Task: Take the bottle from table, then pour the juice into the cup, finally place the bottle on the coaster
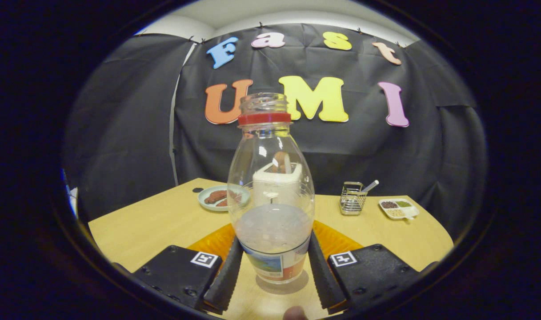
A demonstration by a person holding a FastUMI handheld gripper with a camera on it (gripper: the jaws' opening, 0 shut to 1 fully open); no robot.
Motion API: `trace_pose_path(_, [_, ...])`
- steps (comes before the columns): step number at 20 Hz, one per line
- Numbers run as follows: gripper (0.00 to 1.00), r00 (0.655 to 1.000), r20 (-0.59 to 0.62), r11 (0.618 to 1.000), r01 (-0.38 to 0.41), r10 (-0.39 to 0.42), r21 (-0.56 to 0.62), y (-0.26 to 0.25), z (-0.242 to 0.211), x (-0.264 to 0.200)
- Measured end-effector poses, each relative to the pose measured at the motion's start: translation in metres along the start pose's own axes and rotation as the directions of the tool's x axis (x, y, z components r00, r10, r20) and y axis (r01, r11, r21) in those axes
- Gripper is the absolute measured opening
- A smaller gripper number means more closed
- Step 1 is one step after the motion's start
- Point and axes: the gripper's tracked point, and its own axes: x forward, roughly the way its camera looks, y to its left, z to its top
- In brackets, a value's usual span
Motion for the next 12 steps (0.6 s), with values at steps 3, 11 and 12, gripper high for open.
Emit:
trace_pose_path(3, [0.78, 0.999, -0.035, 1.0, 0.004, -0.005, -0.009, 0.0, -0.019, 0.02])
trace_pose_path(11, [0.79, 0.996, -0.081, 0.999, 0.043, -0.04, 0.033, -0.022, -0.05, 0.034])
trace_pose_path(12, [0.79, 0.996, -0.074, 0.998, 0.045, -0.041, 0.042, -0.023, -0.051, 0.035])
